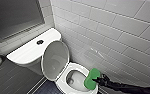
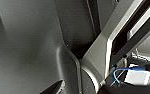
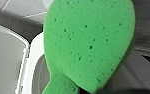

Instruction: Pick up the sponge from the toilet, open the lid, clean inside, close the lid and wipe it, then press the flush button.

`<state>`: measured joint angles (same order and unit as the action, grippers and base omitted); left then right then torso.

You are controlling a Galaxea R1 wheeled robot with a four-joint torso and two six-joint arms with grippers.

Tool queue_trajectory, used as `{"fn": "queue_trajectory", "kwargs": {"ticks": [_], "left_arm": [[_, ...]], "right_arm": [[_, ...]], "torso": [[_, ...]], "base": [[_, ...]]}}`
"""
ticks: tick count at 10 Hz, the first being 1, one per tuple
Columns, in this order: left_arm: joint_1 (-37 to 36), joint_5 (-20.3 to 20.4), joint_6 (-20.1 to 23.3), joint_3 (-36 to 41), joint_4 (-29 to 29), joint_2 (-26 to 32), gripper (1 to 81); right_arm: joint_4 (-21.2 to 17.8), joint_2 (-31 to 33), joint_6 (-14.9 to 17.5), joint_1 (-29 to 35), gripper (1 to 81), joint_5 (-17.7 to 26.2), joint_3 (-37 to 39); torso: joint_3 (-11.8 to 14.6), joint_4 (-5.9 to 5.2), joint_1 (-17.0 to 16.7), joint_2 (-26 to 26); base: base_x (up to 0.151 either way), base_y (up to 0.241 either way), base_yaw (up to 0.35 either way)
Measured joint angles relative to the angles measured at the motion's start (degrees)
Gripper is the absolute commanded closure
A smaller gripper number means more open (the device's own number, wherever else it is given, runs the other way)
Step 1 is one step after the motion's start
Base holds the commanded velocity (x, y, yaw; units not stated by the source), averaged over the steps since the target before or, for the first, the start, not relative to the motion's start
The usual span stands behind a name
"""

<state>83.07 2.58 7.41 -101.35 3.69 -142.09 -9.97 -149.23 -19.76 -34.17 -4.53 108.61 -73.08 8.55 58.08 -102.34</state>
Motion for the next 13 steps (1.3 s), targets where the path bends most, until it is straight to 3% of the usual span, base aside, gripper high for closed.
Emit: {"fn": "queue_trajectory", "kwargs": {"ticks": [4,13], "left_arm": [[0.0,0.0,0.0,0.0,0.0,0.0,1.0],[0.0,0.3,0.0,0.1,0.0,-0.1,1.0]], "right_arm": [[-0.5,6.1,-0.9,-4.4,81.1,-4.0,-6.1],[0.7,25.2,-0.5,-12.9,81.1,-2.7,-24.0]], "torso": [[0.0,0.00,0.0,0.0],[0.0,0.00,0.0,0.0]], "base": [[0.000,0.000,0.000],[0.000,0.000,0.000]]}}
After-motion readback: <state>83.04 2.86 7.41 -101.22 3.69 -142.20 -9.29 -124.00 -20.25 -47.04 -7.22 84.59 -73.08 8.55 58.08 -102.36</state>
